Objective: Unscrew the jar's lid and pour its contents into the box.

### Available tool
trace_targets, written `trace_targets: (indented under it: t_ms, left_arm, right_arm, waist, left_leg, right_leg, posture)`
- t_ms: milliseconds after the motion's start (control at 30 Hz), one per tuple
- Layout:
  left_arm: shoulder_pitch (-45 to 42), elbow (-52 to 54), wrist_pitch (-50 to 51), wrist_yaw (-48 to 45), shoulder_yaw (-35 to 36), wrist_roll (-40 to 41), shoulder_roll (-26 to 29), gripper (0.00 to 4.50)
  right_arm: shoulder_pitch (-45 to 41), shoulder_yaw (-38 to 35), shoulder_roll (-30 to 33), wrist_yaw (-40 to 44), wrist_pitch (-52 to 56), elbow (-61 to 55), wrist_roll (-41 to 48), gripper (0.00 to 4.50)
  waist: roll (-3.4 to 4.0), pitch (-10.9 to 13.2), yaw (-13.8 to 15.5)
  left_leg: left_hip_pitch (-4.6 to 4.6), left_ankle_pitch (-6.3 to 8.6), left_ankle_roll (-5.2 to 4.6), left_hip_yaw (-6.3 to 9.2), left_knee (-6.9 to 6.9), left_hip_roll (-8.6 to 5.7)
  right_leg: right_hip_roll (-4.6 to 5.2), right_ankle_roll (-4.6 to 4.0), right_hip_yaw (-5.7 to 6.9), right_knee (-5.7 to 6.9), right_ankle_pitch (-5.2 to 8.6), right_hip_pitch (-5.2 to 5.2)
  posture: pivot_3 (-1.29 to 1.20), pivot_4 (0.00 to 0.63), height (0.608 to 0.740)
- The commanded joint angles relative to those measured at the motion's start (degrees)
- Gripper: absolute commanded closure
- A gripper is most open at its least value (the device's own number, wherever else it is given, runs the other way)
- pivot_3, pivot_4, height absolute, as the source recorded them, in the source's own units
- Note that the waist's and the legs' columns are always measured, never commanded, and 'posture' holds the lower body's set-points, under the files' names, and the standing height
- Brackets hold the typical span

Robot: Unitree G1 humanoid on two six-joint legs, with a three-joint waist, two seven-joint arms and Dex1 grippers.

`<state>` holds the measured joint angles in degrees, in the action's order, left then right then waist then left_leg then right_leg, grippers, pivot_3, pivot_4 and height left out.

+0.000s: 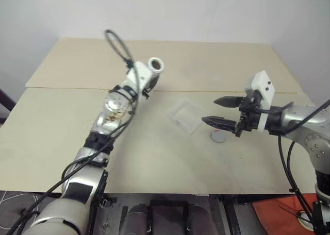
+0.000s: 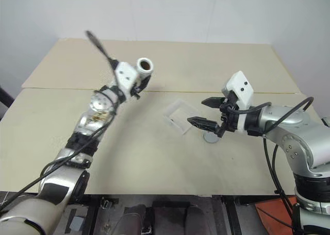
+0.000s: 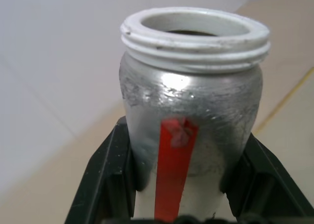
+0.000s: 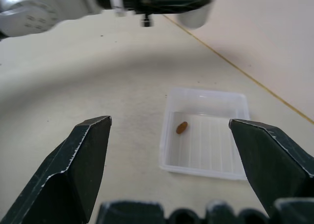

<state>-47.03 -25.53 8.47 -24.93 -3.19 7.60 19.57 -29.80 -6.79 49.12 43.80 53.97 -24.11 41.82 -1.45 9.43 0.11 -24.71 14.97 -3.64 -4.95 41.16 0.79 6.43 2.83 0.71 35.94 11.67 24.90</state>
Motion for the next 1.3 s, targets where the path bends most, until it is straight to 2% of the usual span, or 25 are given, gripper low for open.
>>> trace_targets:
  t_ms: [33,233,467,733,800,900,1033,1100,1300]
  left_arm:
    - [4.25,8.32,9.59,-3.72,6.21,10.04,-0.61,2.57]
    - [11.32,12.4,8.12,-4.61,7.59,11.22,-2.44,2.57]
    - [15.28,11.03,3.8,-4.51,5.29,7.2,-3.17,2.57]
    - [19.98,12.64,-0.48,-5.16,4.13,4.06,-2.6,0.03]
    - [21.8,16.88,1.86,-6.66,5.19,5.86,-1.41,0.03]
    - [25.98,25.62,7.1,-12.33,7.05,10.07,4.12,0.03]
    - [32.74,35.84,12.54,-23.47,13.25,17.81,17.2,0.03]
    - [35.47,38.24,13.54,-29.87,18.26,22.44,23.44,0.03]
    - [40.72,39.18,14.27,-43.76,30.6,32.38,33.26,0.03]
  right_arm:
    - [-1.34,-0.37,0.01,0.85,-1.71,-0.55,-0.07,0.04]
    - [-1.87,0.13,0.01,1.26,-1.57,-0.21,-0.4,0.04]
    - [-2.17,1.45,0.27,2.69,-1.77,-0.12,-0.66,0.04]
    - [-2.53,3.03,0.17,4.37,-2.58,0.21,-1.89,0.0]
    - [-2.27,3.0,0.28,4.54,-2.77,0.23,-2.18,0.0]
    - [-1.32,2.35,0.5,4.83,-2.78,-0.11,-2.42,0.0]
    - [0.75,1.49,1.25,5.22,-3.25,-0.74,-2.86,0.0]
    - [1.88,0.79,1.5,5.79,-4.51,-0.54,-3.19,0.0]
    - [4.56,-0.16,0.6,7.37,-10.67,1.17,-5.11,0.0]
  waist:
    - [0.0,0.0,-0.23]
    - [-0.01,0.0,0.42]
    - [0.0,0.0,0.55]
    - [0.0,0.0,0.53]
    - [0.0,0.0,0.52]
    - [0.01,0.0,0.21]
    - [0.02,-0.01,-0.41]
    - [0.03,-0.01,-0.62]
    - [0.05,-0.01,-0.41]
  left_leg:
    - [0.06,0.0,0.0,0.01,-0.01,0.0]
    - [0.52,0.2,-0.34,0.08,-0.07,-0.01]
    - [0.58,0.22,-0.36,0.08,-0.09,-0.02]
    - [0.6,0.23,-0.37,0.07,-0.13,-0.01]
    - [0.6,0.24,-0.39,0.07,-0.13,-0.01]
    - [0.59,0.24,-0.38,0.07,-0.18,0.04]
    - [0.65,0.22,-0.33,0.06,-0.31,0.08]
    - [0.69,0.21,-0.32,0.06,-0.32,0.09]
    - [0.95,0.21,-0.28,0.0,-0.34,0.09]
  right_leg:
    - [-0.01,0.0,0.0,-0.01,0.0,-0.06]
    - [0.0,-0.01,0.05,-0.11,0.0,-0.6]
    - [0.0,-0.06,0.04,-0.09,-0.04,-0.61]
    - [0.01,-0.08,0.02,-0.12,-0.05,-0.6]
    - [0.02,-0.08,0.02,-0.12,-0.05,-0.6]
    - [0.02,-0.09,0.01,-0.1,-0.05,-0.57]
    - [0.02,-0.13,-0.01,-0.11,-0.03,-0.54]
    - [0.03,-0.16,0.0,-0.15,-0.02,-0.55]
    - [0.06,-0.28,0.02,-0.24,0.08,-0.66]
  posture:
    - [0.0,0.15,0.74]
    - [0.0,0.15,0.74]
    - [0.0,0.15,0.74]
    - [0.0,0.15,0.74]
    - [0.0,0.15,0.74]
    - [0.0,0.15,0.74]
    - [0.0,0.15,0.74]
    - [0.0,0.15,0.74]
    - [0.0,0.15,0.74]
